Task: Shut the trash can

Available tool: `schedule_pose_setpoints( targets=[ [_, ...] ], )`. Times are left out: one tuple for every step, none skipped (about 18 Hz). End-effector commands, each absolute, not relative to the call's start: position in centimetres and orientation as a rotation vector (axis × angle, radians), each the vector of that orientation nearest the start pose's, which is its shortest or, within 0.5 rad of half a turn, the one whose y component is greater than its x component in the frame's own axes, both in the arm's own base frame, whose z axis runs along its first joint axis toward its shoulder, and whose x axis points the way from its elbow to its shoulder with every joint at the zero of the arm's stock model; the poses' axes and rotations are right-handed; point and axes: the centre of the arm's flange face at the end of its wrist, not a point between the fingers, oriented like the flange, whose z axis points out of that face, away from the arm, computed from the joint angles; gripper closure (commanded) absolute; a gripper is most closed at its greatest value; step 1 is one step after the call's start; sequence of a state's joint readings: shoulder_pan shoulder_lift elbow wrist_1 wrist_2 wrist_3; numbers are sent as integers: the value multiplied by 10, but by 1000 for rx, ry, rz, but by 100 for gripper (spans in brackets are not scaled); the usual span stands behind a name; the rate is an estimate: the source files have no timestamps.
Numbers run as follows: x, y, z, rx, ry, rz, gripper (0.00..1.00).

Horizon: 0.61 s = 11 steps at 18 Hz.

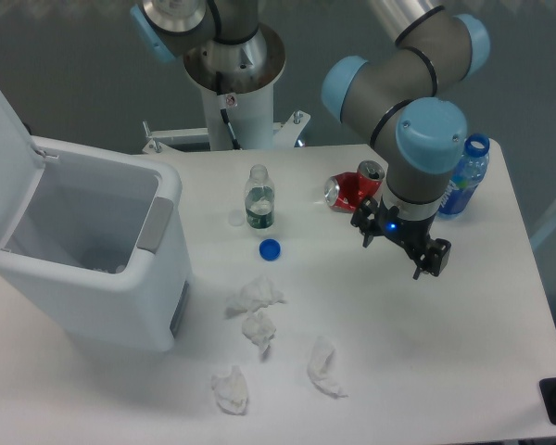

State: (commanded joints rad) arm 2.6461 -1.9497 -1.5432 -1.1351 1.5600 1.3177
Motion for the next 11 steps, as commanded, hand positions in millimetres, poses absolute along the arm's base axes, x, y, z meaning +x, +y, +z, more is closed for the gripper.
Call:
schedule_pose_setpoints(
  targets=[
    [-493,419,332,-3075,373,115,0],
    [-493,420,334,-3071,373,120,0],
    [-494,420,335,-3068,372,121,0],
    [-494,420,336,-3065,370,121,0],
    [-495,420,340,-3060,370,131,0],
    [-495,421,342,-3059,365,135,0],
    [-496,422,342,-3061,332,136,0],
    [-495,422,343,-3065,285,135,0],
    [-493,421,341,-3067,268,130,0],
    [-492,420,342,-3064,270,133,0],
    [-489,423,345,-3063,268,137,0]
  ],
)
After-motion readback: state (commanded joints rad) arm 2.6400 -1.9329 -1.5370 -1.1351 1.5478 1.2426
